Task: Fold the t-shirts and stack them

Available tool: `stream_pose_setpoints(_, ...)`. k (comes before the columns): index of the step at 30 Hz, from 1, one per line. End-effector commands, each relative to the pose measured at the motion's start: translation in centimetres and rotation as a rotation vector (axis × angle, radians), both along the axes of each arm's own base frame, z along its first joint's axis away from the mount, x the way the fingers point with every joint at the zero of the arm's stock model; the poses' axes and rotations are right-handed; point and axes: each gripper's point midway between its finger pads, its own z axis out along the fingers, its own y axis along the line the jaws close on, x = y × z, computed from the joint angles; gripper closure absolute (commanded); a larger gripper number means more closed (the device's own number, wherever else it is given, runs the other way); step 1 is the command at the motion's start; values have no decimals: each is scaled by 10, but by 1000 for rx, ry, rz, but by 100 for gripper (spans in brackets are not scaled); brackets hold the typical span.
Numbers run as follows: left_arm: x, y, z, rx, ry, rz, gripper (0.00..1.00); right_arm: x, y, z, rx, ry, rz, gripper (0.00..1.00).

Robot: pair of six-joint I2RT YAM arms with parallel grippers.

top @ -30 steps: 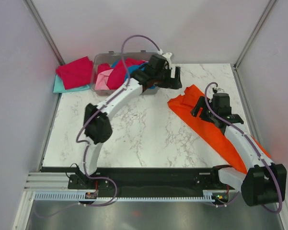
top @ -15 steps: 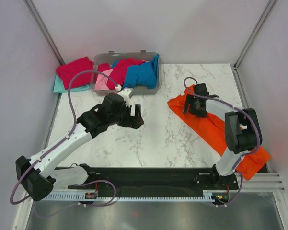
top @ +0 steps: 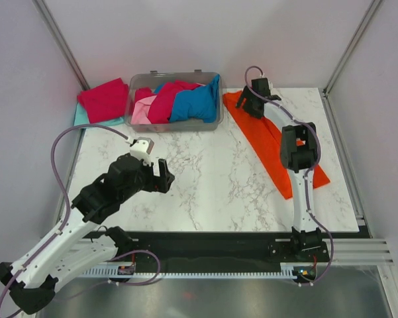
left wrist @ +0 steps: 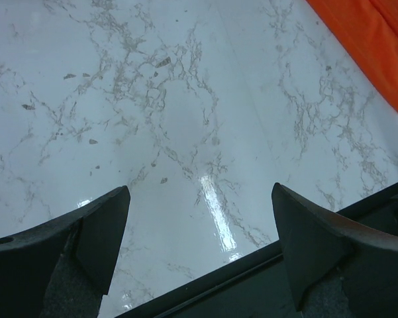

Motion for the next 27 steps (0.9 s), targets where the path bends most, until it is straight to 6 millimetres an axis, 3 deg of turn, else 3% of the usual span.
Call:
stream_pose_setpoints(1,9,-2,-11,55,1,-6,5,51,37,19,255,-85,-33,16)
stream_pose_setpoints(2,9,-3,-11,57,3,-11,5,73,44,52,295,-168,-29,16)
stream_pose_setpoints(4,10,-4,-15,65,14,-13,5,82,43,87,333,-228,-56,15)
stream_pose_setpoints(5,10,-5,-15,65,19,-18,5,78,39,117,326,-269,-62,15)
stream_pose_setpoints(7,9,-11,-22,71,49,-42,5,67,26,140,279,-296,-79,13)
stream_pose_setpoints(8,9,-13,-25,70,61,-48,5,51,18,159,263,-306,-78,12)
stream_pose_setpoints(10,9,-25,-37,68,124,-75,6,33,3,174,207,-312,-56,11)
stream_pose_setpoints(12,12,-44,-42,1,180,-78,8,5,-26,198,154,-317,-85,9)
stream_pose_setpoints(13,8,-63,-52,-32,247,-135,9,-7,-38,204,130,-309,-94,9)
stream_pose_setpoints(14,11,-86,-45,-113,233,-166,10,-28,-59,222,86,-328,-108,9)
stream_pose_setpoints(16,6,-118,-51,-170,266,-229,10,-56,-80,235,40,-322,-132,7)
stream_pose_setpoints(17,17,-140,-56,-222,280,-235,10,-81,-98,253,-4,-345,-162,7)
stream_pose_setpoints(19,14,-169,-66,-252,337,-282,10,-112,-113,260,-40,-329,-184,5)
stream_pose_setpoints(20,20,-189,-81,-255,390,-282,10,-138,-122,270,-56,-343,-196,5)
stream_pose_setpoints(22,24,-230,-67,-329,383,-355,11,-168,-129,272,-76,-332,-209,3)
stream_pose_setpoints(23,25,-246,-95,-318,465,-349,11,-190,-129,275,-77,-344,-208,2)
stream_pose_setpoints(25,21,-281,-98,-356,486,-407,12,-212,-126,274,-68,-340,-189,2)
stream_pose_setpoints(26,28,-301,-84,-399,480,-416,12,-227,-125,277,-62,-355,-184,2)
stream_pose_setpoints(27,28,-314,-111,-377,529,-416,12,-236,-122,276,-52,-347,-175,2)
